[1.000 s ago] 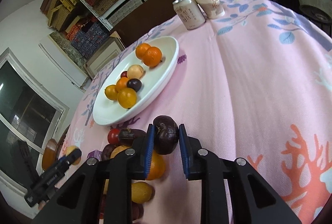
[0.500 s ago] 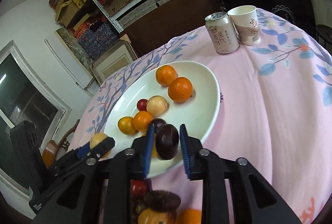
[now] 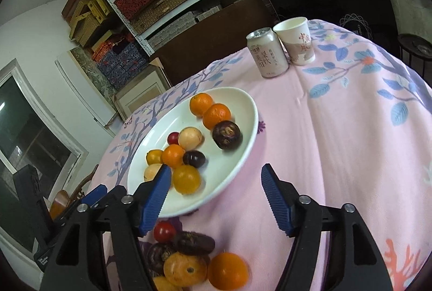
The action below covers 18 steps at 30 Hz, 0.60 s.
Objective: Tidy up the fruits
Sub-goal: 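Lower the pale fruit and dark plum onto the white plate, opening both tools, then grasp a red tomato with the left tool while the right tool grasps a dark plum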
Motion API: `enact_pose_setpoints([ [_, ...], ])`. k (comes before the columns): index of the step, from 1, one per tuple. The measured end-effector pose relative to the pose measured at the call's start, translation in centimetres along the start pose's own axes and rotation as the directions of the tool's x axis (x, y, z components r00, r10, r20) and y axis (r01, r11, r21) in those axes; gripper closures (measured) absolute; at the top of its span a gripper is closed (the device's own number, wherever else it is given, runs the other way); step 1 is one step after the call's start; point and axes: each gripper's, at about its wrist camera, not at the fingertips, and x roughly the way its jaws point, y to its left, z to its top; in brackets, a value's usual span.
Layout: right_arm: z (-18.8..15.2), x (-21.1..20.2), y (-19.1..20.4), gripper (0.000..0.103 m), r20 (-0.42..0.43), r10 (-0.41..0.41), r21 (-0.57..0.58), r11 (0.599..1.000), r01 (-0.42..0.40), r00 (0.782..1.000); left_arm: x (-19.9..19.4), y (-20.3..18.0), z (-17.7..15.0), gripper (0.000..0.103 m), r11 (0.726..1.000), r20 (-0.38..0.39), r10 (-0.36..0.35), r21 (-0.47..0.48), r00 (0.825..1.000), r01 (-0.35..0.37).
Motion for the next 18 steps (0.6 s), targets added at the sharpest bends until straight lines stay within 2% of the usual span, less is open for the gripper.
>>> enact_pose_setpoints([
  [3,-0.8,-1.1,-0.5,0.026,-0.002,-0.008,0.014,1.0,0.008,1.0,-0.9,-0.4,-1.5,0.014,1.0,-0.01,-0.002,0.021,1.0,0.003],
  [7,-1.9,-2.6,-2.1,0.015,0.006,-0.001,0.098,0.995,0.0,1.0,-1.3,-1.0,-2.9,0.013,0.999,-0.036,-0.028,0.035,0.999,0.03],
  [15,-1.9,-2.0,-3.9,0.014,-0.036,0.062,0.236,0.97,-0.052,0.997,-0.4,-3.1,-3.6,0.013,0.994,-0.081,-0.067,0.087,0.994,0.074],
  [18,-1.9,-2.0,-3.6,0.014,-0.044,0.067,0.233,0.971,-0.055,0.997,0.5,-3.5,-3.6,0.013,0.993,-0.109,-0.075,0.085,0.991,0.085],
])
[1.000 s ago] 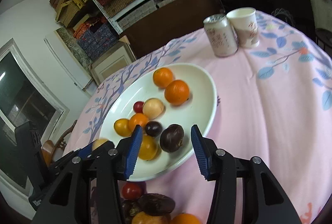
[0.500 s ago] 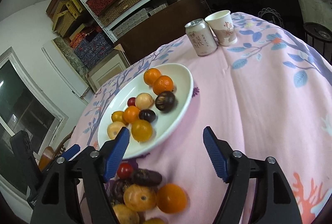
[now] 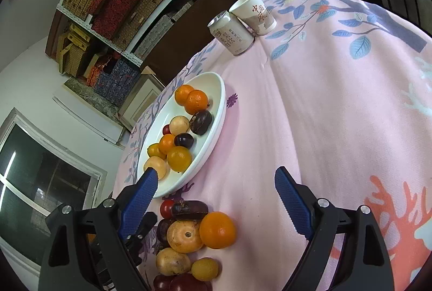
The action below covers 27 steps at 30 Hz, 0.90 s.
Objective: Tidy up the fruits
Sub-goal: 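Grasp a red tomato with the left tool while the right tool grasps a dark plum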
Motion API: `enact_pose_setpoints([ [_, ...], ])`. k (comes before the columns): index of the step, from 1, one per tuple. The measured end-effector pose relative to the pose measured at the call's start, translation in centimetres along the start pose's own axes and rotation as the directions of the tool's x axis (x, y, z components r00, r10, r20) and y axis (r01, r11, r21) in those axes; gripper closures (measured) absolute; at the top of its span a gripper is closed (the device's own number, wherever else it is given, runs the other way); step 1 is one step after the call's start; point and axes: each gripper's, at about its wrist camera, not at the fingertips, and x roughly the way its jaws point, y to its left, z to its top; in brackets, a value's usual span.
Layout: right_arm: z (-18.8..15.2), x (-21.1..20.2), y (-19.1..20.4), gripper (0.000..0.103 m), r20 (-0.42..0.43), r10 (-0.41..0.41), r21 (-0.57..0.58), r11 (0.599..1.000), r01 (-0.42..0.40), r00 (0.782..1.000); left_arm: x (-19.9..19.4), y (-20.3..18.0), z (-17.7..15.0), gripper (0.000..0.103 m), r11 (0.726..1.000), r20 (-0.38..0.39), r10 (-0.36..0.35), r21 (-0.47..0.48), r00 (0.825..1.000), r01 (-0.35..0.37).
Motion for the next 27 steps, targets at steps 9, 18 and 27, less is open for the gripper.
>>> enact_pose_setpoints([
  [9,-0.1,-0.2,0.7,0.013,-0.009,0.006,-0.023,1.0,-0.006,1.0,1.7,-1.4,-0.2,0.006,0.998,-0.041,0.036,0.046,0.999,-0.034],
  [18,0.3,-0.3,0.1,0.013,-0.012,0.018,0.009,1.0,-0.018,1.0,0.8,3.4,-1.4,0.004,0.977,-0.083,0.211,-0.018,0.974,-0.213],
  [27,0.1,-0.7,0.7,0.013,-0.007,0.039,-0.013,0.999,-0.039,0.999,-1.5,4.7,-1.7,0.004,0.984,0.008,0.154,-0.09,0.988,-0.153],
])
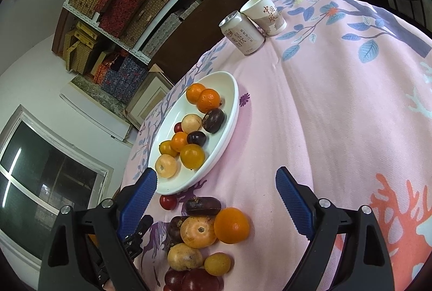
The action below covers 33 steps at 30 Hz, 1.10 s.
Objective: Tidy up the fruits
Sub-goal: 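Grasp a red tomato with the left tool while the right tool grasps a dark plum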
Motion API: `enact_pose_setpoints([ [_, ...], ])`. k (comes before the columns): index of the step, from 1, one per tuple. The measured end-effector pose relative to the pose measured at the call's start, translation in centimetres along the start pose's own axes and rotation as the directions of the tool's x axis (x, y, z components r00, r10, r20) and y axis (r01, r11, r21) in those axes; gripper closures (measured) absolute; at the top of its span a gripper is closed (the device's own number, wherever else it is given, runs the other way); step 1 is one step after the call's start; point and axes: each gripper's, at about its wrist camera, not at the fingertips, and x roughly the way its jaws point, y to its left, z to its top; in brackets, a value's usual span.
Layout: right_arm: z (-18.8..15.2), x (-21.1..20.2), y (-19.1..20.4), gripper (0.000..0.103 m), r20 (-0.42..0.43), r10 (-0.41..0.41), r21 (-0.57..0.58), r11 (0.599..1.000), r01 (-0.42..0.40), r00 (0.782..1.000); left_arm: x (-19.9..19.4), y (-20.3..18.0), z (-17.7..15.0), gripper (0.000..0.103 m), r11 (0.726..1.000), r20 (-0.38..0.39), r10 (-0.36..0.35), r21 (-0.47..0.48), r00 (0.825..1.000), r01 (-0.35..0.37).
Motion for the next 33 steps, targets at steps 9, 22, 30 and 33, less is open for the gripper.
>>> enact_pose_setpoints([
  [9,-0.1,0.3,0.3,0.013,-0.005,-0.02,-0.016,1.0,0.02,1.0,2.0,-3.6,1.3,0.005,0.993,-0.028,0.005,0.118,1.0,-0.002],
  [22,-0.9,1.6,1.7,0.013,-0.052,-0.056,-0.117,0.992,0.05,0.997,4.3,-4.5,2.1,0.07,0.981,-0.101,-0.156,0.102,0.983,0.166],
  [30,-2.1,3.1,2.6,0.013,-0.101,-0.063,-0.178,0.983,0.045,0.993,3.3,-4.0,1.3,0.075,0.977,-0.104,-0.172,0.107,0.98,0.183],
  [33,-2.3,3.9,3.6,0.013,-0.115,-0.071,-0.218,0.975,0.044,0.991,2.7,-2.8,0.7,0.075,0.983,-0.102,-0.151,0.088,0.983,0.16],
])
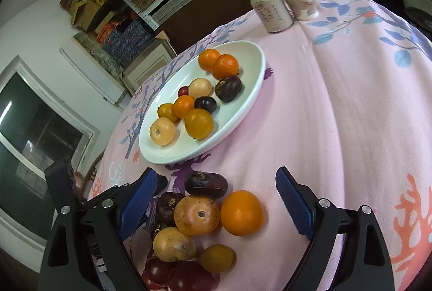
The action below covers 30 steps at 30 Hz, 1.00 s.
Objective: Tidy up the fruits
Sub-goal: 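Grasp a red tomato with the left tool while the right tool grasps a dark plum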
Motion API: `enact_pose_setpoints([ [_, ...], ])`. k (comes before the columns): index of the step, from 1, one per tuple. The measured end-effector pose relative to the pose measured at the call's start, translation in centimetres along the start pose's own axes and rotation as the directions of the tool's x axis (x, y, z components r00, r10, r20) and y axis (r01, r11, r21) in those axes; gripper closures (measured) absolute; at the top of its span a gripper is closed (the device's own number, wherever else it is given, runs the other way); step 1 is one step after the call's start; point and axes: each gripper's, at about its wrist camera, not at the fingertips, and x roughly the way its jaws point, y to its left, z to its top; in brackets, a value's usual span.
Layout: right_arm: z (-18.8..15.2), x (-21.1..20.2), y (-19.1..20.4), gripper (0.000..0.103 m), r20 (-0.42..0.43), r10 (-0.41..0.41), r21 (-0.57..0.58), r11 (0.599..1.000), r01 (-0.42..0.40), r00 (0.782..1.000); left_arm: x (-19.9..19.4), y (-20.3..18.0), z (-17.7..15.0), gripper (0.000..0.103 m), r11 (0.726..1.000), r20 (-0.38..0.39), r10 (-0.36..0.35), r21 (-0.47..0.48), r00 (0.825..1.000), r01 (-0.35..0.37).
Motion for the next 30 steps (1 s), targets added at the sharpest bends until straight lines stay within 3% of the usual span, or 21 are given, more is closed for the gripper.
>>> enact_pose_setpoints([
  [3,0.1,1.0,1.4,0.013,-0.023,-0.001,-0.063,0.998,0.0,1.0,-0.4,1.1,-0.3,0.075,0.999,0.0,-0.004,-0.043,1.0,0.004],
  [8,-0.1,3.1,2.7,0.014,-0.101,-0.075,-0.161,0.985,0.058,0.992,-0.3,1.3,-0.3,0.075,0.999,-0.001,-0.004,-0.041,1.0,0.004],
  [11,-0.1,4.3,3.0,0.023,-0.125,-0.119,-0.206,0.974,0.091,0.985,-0.2,1.3,-0.3,0.075,0.999,-0.003,-0.012,-0.047,1.0,0.012],
  [12,-0.1,4.5,3.1,0.032,-0.135,-0.128,-0.22,0.971,0.096,0.983,-0.2,1.3,-0.3,0.075,0.999,-0.004,-0.015,-0.048,1.0,0.015],
  [13,-0.1,4.7,3.0,0.047,-0.15,-0.116,-0.22,0.972,0.081,0.982,-0.2,1.3,-0.3,0.075,0.999,-0.005,-0.017,-0.048,1.0,0.017],
  [14,-0.2,4.6,2.8,0.051,-0.16,-0.103,-0.214,0.975,0.067,0.982,-0.1,1.3,-0.3,0.075,0.999,-0.005,-0.017,-0.047,1.0,0.017],
  [21,-0.8,3.3,2.8,0.065,-0.167,-0.055,-0.225,0.974,0.016,0.984,-0.1,1.2,-0.3,0.075,0.999,-0.005,-0.018,-0.046,1.0,0.018],
  [30,-0.7,2.0,1.6,0.066,-0.122,0.003,-0.148,0.989,-0.022,0.992,-0.2,1.5,-0.3,0.075,0.998,0.001,-0.026,-0.057,1.0,0.026],
])
